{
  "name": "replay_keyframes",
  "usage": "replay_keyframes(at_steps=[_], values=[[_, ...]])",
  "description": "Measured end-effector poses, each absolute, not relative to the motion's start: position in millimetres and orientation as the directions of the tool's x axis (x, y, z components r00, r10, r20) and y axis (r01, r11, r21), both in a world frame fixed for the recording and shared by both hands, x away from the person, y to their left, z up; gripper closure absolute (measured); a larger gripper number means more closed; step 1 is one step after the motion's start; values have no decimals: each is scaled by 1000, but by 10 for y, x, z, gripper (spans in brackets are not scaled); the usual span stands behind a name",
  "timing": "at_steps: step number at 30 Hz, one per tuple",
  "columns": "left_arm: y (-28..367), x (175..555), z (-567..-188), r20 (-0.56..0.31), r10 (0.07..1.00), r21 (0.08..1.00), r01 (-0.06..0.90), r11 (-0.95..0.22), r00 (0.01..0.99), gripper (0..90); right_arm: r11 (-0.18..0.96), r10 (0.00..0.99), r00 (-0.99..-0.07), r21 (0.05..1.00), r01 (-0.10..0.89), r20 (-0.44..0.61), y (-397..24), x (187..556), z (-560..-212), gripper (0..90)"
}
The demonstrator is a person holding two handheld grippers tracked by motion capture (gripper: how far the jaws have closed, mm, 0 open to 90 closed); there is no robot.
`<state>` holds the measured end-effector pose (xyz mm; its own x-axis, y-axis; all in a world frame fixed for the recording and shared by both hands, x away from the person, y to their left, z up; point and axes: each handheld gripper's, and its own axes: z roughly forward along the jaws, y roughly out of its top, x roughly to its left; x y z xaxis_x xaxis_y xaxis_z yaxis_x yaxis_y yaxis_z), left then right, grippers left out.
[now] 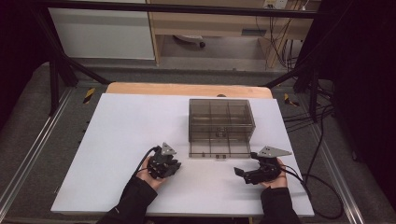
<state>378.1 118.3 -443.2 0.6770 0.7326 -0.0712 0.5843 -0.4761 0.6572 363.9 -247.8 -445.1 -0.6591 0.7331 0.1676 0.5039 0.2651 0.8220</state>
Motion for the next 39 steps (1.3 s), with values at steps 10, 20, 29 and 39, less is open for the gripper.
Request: replay_keyframes(at_steps=[10, 20, 29, 39], values=[[1197, 3788, -4435, -73, 731, 658, 584, -475, 678, 785, 264, 733, -659, 822, 505, 169, -2477, 3639, -4451, 6], [1203, 3790, -4440, -73, 725, 663, 577, -477, 684, 795, 264, 732, -659, 821, 506, 172, -2472, 3639, -4455, 6], [1200, 3785, -4437, -75, 719, 666, 571, -480, 691, 797, 265, 732, -660, 821, 506, 171, -2474, 3641, -4455, 6], [1219, 3767, -4388, -74, 716, 680, 560, -473, 694, 797, 265, 731, -660, 820, 507, 172, -2470, 3640, -4461, 6]])
